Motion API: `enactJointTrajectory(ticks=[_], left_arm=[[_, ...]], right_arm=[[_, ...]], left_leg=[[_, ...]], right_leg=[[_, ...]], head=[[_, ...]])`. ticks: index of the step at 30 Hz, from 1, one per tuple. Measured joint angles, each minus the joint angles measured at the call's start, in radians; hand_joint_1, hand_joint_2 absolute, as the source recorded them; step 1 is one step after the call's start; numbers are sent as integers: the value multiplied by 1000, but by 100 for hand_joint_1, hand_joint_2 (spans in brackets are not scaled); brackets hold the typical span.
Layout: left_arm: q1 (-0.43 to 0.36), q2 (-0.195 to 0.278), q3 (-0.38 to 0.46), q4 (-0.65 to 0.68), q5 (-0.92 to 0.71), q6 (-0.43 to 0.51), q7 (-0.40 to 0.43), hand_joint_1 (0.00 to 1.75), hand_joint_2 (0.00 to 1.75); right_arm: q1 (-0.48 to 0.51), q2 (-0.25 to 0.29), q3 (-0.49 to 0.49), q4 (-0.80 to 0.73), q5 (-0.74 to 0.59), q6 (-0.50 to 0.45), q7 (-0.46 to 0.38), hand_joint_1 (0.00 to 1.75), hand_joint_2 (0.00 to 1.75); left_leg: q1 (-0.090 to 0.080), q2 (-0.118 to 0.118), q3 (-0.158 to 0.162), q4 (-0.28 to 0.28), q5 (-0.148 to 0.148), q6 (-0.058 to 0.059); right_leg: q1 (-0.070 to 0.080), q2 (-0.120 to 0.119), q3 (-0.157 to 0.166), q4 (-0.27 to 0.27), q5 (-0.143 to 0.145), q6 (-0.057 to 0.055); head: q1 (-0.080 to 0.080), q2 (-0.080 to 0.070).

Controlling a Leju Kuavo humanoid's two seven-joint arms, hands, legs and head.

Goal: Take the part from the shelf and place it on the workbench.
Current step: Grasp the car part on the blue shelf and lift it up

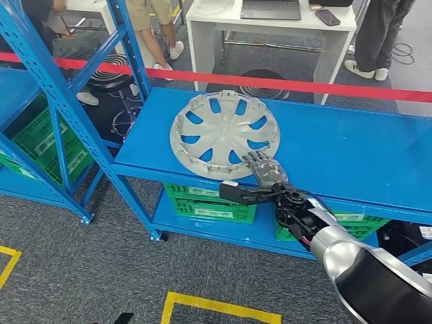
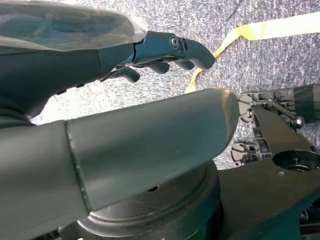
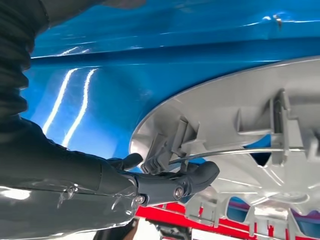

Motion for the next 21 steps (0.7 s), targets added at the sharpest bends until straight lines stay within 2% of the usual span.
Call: enactJointTrajectory(ticks=[9, 14, 18, 21], left_arm=[[0, 0, 0, 0, 1, 0, 0, 0, 0], [1, 0, 0, 0, 9, 0, 0, 0, 0], [4, 0, 0, 0, 18, 3, 0, 0, 0], [8, 0, 0, 0, 21, 3, -2, 0, 0]], right_arm=[[-18, 0, -15, -18, -29, 72, -10, 0, 175], [-30, -1, -21, -50, -59, 67, 51, 0, 175], [-40, -18, -49, -146, -160, 55, 90, 0, 175], [-30, -48, -87, -287, -283, 24, 68, 0, 175]], left_leg=[[0, 1, 1, 0, 0, 0], [0, 1, 1, 0, 0, 0], [0, 1, 1, 0, 0, 0], [0, 1, 1, 1, 0, 0]], right_leg=[[0, 1, 1, 0, 0, 0], [0, 1, 0, 0, 1, 0], [0, 2, 0, 0, 1, 0], [0, 2, 0, 0, 1, 0]], head=[[0, 0], [0, 0], [0, 0], [0, 0]])
